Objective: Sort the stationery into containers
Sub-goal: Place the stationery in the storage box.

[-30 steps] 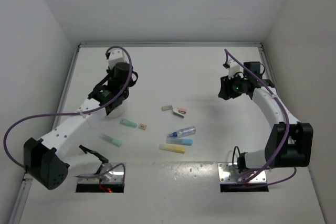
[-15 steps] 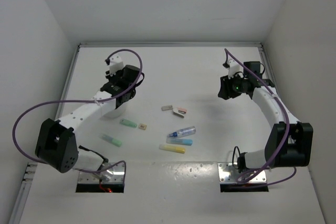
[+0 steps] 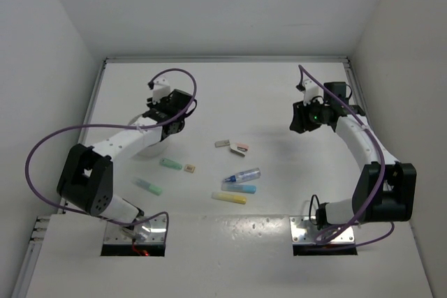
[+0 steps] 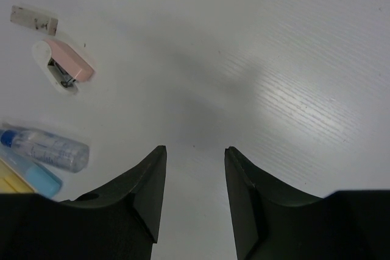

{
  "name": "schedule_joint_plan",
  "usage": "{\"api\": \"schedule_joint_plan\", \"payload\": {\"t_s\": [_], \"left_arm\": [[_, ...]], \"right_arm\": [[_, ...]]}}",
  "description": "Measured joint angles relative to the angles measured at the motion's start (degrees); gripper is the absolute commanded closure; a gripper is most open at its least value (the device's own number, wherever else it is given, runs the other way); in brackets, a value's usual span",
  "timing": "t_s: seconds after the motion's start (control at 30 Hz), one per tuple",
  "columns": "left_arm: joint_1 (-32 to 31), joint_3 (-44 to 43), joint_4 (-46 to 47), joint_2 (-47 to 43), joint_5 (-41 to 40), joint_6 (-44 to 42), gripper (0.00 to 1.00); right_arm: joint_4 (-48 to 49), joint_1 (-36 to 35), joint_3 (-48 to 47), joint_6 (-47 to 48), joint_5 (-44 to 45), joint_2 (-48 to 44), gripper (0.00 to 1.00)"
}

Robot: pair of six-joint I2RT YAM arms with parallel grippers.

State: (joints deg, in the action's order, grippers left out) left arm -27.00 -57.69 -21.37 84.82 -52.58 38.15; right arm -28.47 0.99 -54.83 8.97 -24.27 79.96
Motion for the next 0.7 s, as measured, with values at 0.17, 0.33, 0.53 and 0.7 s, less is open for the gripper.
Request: {"api": "schedule_joint_plan", "payload": {"t_s": [0.17,0.33,0.53,0.7], "left_arm": [[0.0,0.0,-0.2,0.8,0.1,0.0,0.77],[0.0,0.0,-0.6,0.9,0.1,0.0,0.6],[0.0,0.0,-1.4,1.6,0.3,0.1,0.6],[0.0,0.0,-1.9,1.6,0.3,0.2,0.69]], "right_arm": [[-0.2,0.0,0.0,0.0,0.0,0.0,0.56],[-0.2,0.0,0.0,0.0,0.0,0.0,0.56],[-0.2,0.0,0.0,0.0,0.0,0.0,0.56],[-0.2,0.0,0.0,0.0,0.0,0.0,0.56]]}}
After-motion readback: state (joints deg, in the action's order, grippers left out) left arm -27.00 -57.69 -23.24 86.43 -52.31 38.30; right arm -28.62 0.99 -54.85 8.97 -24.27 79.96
